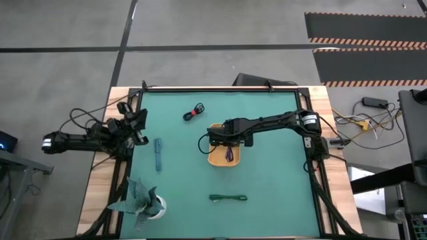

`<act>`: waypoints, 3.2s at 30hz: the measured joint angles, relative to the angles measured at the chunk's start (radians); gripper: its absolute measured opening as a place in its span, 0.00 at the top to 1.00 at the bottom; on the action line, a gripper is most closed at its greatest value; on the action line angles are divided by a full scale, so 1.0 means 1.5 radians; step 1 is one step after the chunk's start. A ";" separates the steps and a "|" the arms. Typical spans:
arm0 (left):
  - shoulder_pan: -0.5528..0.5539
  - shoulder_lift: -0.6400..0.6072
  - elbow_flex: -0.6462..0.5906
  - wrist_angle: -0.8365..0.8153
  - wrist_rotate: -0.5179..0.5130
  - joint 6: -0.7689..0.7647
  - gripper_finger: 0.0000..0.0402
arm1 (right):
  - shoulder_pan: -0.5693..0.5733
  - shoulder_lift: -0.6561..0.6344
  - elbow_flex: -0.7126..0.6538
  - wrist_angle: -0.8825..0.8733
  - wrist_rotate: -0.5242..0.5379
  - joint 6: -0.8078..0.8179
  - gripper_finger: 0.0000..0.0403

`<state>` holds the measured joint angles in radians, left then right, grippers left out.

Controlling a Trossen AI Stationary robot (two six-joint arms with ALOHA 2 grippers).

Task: Pick and place USB-C Cables
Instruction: Put the purple charger cable into the yellow bin, then put the light blue charger cable into the yellow bin

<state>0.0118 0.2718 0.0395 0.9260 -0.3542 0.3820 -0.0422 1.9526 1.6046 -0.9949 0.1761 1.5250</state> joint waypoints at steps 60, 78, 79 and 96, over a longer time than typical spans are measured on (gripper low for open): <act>0.000 0.002 0.000 0.000 -0.002 0.000 0.97 | -0.007 0.028 -0.003 0.028 -0.028 -0.048 0.70; 0.000 0.005 0.000 0.000 -0.002 0.000 0.97 | -0.005 -0.081 -0.002 0.018 -0.064 -0.169 0.71; 0.000 0.005 0.000 0.000 -0.002 0.000 0.97 | -0.003 -0.085 -0.002 0.018 -0.063 -0.191 0.71; 0.000 0.006 0.000 0.012 -0.002 0.000 0.97 | 0.106 -0.137 -0.002 0.024 0.201 -0.540 0.82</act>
<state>0.0120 0.2806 0.0395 0.9446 -0.3569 0.3817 0.1166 1.7468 1.6012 -0.9592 0.4782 0.7145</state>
